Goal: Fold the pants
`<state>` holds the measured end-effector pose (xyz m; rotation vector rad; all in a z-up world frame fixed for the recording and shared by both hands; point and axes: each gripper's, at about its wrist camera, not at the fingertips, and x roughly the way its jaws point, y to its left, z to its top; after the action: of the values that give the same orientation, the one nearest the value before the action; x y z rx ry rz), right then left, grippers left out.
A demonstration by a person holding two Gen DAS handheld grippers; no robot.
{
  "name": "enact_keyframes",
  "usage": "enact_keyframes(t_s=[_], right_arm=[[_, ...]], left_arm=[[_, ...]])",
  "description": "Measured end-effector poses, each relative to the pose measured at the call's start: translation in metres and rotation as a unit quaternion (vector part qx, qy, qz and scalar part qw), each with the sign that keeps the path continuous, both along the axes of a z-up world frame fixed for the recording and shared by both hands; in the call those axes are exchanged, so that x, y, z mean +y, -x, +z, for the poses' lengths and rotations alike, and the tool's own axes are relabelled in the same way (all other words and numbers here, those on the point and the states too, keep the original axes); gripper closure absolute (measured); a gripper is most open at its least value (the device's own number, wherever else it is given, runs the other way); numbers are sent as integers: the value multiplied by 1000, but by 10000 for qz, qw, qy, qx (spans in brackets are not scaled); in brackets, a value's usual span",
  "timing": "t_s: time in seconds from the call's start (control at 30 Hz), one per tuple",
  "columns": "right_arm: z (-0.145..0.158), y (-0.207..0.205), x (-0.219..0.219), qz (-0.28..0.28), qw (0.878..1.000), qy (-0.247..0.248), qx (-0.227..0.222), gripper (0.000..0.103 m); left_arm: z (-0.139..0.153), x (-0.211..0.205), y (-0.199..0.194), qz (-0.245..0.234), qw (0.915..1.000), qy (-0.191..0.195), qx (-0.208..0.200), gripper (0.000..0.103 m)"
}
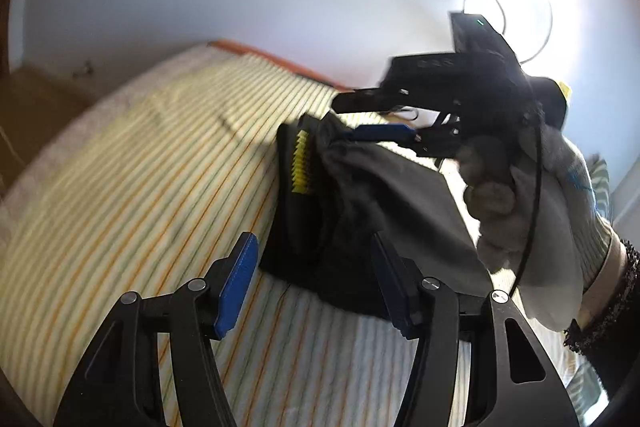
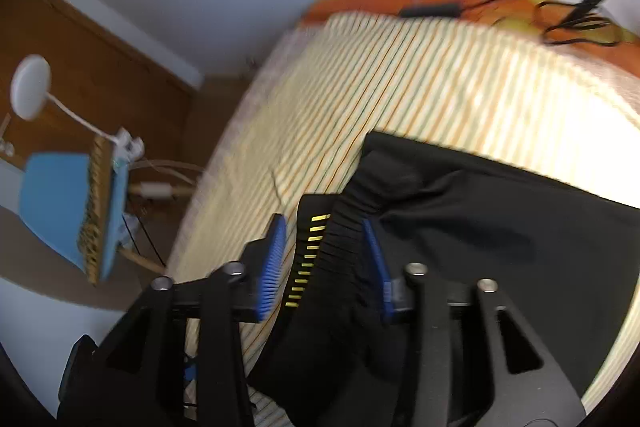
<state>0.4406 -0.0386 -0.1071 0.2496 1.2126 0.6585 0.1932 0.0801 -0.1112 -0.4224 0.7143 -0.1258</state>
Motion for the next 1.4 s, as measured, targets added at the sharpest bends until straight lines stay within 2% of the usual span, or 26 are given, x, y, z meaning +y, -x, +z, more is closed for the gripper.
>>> enact_keyframes(t_s=[0.07,0.1,0.17,0.23,0.3,0.37,0.47,0.53,0.6,0.67,0.73,0.8,0.83,0.9,1.0,1.1,1.2,1.4], right_arm=[[13,6,-24,-178,9996,-96,-191,58],[18,11,-36,-251,9991,-16,-330,58],[25,19,-59,-363,9976,197,-559,58],[26,26,-81,-407,9965,312,-660,58],[21,29,-97,-440,9965,331,-626,58],[10,30,-110,-512,9966,393,-505,58],[-11,28,-120,-567,9960,575,-370,58],[-23,25,-123,-657,9941,790,-349,58],[-31,23,-130,-756,9934,804,-304,58],[-30,26,-144,-909,9934,635,-299,58],[-24,33,-156,-969,9936,494,-316,58],[-19,43,-171,-1007,9936,370,-359,48],[-18,47,-177,-1029,9935,313,-378,38],[-17,55,-188,-1078,9934,142,-374,34],[-23,60,-198,-1099,9937,-172,-151,33],[-29,58,-206,-1107,9927,-486,26,33],[-35,56,-205,-1074,9919,-664,131,33],[-46,52,-196,-889,9922,-845,243,33]], left_arm=[[6,-12,-5,-214,9995,-211,-95,49],[7,-20,-10,-335,9986,-404,-89,51],[5,-24,-20,-441,9979,-474,19,58],[-3,-24,-30,-351,9974,-610,183,60],[-13,-18,-37,-204,9972,-601,401,71],[-20,-10,-37,-70,9971,-547,518,71],[-29,-3,-36,-10,9957,-720,582,71],[-27,-5,-35,-39,9952,-783,581,70],[-22,-8,-37,-63,9942,-910,570,68],[-14,-2,-37,-55,9953,-834,489,68],[-5,10,-41,-167,9984,-391,381,66],[-2,21,-52,-435,9982,117,405,47],[-1,26,-60,-615,9963,400,440,44],[-5,31,-80,-955,9899,784,692,40],[-9,30,-105,-1039,9879,573,995,39],[-18,26,-126,-1389,9797,707,1262,39],[-28,24,-140,-1410,9779,586,1432,39],[-34,32,-155,-1358,9784,716,1381,39]])
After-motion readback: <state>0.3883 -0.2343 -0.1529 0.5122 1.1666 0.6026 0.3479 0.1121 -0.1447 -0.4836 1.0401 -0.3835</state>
